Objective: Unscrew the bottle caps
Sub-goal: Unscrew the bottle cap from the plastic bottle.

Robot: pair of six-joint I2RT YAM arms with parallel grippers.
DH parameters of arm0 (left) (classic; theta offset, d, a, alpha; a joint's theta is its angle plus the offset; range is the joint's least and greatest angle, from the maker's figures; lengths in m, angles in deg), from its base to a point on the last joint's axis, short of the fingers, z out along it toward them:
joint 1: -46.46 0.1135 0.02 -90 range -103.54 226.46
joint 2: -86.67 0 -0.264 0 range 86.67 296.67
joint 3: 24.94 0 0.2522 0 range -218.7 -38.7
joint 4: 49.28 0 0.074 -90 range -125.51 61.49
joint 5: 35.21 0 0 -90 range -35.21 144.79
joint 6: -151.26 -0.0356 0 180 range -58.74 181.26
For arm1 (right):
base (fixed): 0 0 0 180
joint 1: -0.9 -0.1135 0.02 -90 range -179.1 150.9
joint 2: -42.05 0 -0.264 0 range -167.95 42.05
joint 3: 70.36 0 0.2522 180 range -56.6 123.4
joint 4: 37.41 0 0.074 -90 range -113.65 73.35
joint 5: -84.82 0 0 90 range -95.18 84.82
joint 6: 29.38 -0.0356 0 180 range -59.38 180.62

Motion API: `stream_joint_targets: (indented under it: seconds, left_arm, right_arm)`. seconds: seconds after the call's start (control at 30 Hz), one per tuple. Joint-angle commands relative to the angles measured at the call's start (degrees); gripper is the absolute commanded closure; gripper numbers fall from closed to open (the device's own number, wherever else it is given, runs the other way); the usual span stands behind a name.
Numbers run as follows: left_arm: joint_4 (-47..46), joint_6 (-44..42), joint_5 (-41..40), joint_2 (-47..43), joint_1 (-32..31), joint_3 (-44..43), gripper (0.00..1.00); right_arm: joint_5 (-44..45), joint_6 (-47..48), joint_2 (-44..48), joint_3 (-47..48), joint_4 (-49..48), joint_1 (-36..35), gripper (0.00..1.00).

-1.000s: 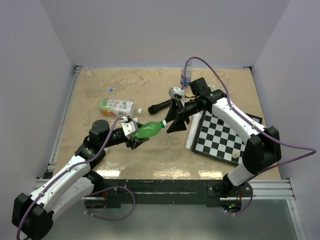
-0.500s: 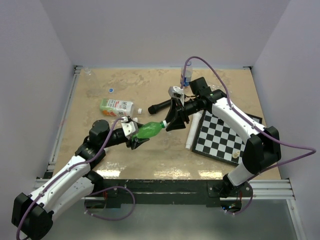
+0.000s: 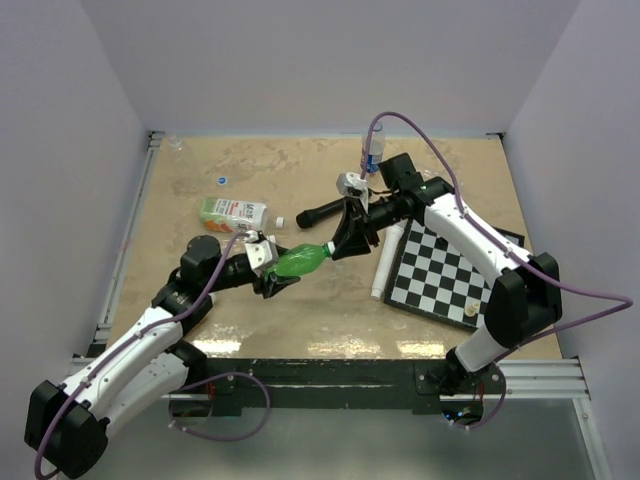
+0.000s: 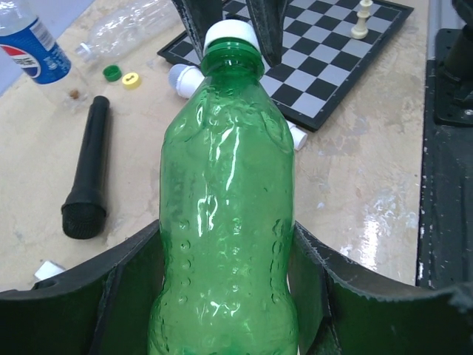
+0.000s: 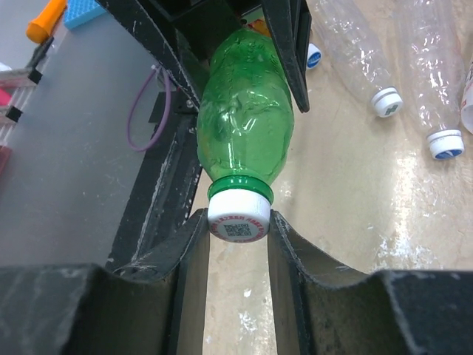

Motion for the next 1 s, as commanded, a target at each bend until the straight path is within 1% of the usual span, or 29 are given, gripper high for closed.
stream_joint_targets:
  seconds: [0.0, 0.1, 0.13, 0.2, 0.23, 0.3, 0.33, 0.37, 0.47, 0.53, 0.6, 0.7, 0.77, 0.87, 0.93, 0.97]
  left_arm:
    - [-0.5, 2.4, 5.0, 2.4, 1.6, -3.2, 1.00]
    - [-0.9, 4.6, 9.4, 4.3, 3.3, -4.3, 1.00]
    - [-1.8, 5.4, 10.8, 4.7, 4.0, -4.3, 1.00]
    - [-3.7, 6.5, 14.1, 5.2, 5.1, -4.0, 1.00]
    - [-3.9, 6.7, 15.1, 5.3, 5.3, -4.1, 1.00]
    - [-4.2, 6.7, 16.1, 5.6, 5.4, -4.1, 1.00]
    - [-4.3, 6.5, 16.4, 5.8, 5.4, -4.0, 1.00]
    - [-4.4, 6.5, 16.4, 5.9, 5.4, -3.7, 1.00]
    - [-4.5, 5.9, 16.6, 5.7, 5.4, -3.4, 1.00]
    - [-4.5, 5.9, 16.2, 5.7, 5.4, -3.3, 1.00]
    - [-4.5, 5.7, 16.0, 5.9, 5.4, -3.1, 1.00]
    - [-4.5, 5.5, 15.4, 5.5, 5.3, -3.0, 1.00]
    - [-4.4, 5.3, 15.1, 5.3, 5.3, -2.9, 1.00]
    - [-4.4, 5.3, 14.5, 4.8, 5.3, -2.8, 1.00]
    - [-4.3, 5.3, 14.5, 4.3, 5.3, -2.5, 1.00]
    - [-4.5, 5.2, 14.2, 4.1, 5.2, -2.5, 1.00]
  right_arm:
    - [0.0, 17.5, 0.1, 5.9, 11.6, -1.6, 1.00]
    - [2.6, 34.4, -0.4, 8.7, 21.7, -2.7, 1.00]
    - [5.0, 37.9, 0.6, 8.5, 21.7, -3.2, 1.00]
    - [9.0, 48.3, 4.0, 6.2, 21.3, -4.5, 1.00]
    - [10.9, 51.5, 5.7, 5.0, 20.1, -5.4, 1.00]
    - [15.8, 55.9, 9.7, 1.8, 13.3, -6.5, 1.00]
    - [17.3, 58.4, 12.1, 0.0, 11.3, -6.4, 1.00]
    - [19.1, 58.9, 13.5, -1.8, 6.7, -6.6, 1.00]
    - [20.5, 58.1, 13.2, -1.6, 4.5, -6.5, 1.00]
    - [19.0, 54.4, 13.8, -3.3, 1.3, -6.6, 1.00]
    - [16.4, 51.6, 13.9, -4.1, 0.6, -6.6, 1.00]
    - [14.2, 46.4, 14.7, -5.5, -1.6, -6.6, 0.83]
    - [13.8, 41.6, 15.1, -5.8, -3.2, -6.6, 0.66]
    - [13.5, 36.3, 15.6, -5.8, -4.2, -6.3, 0.35]
    - [12.7, 34.9, 16.1, -5.7, -3.6, -6.0, 0.28]
    - [12.2, 34.7, 16.3, -5.6, -3.0, -5.6, 0.27]
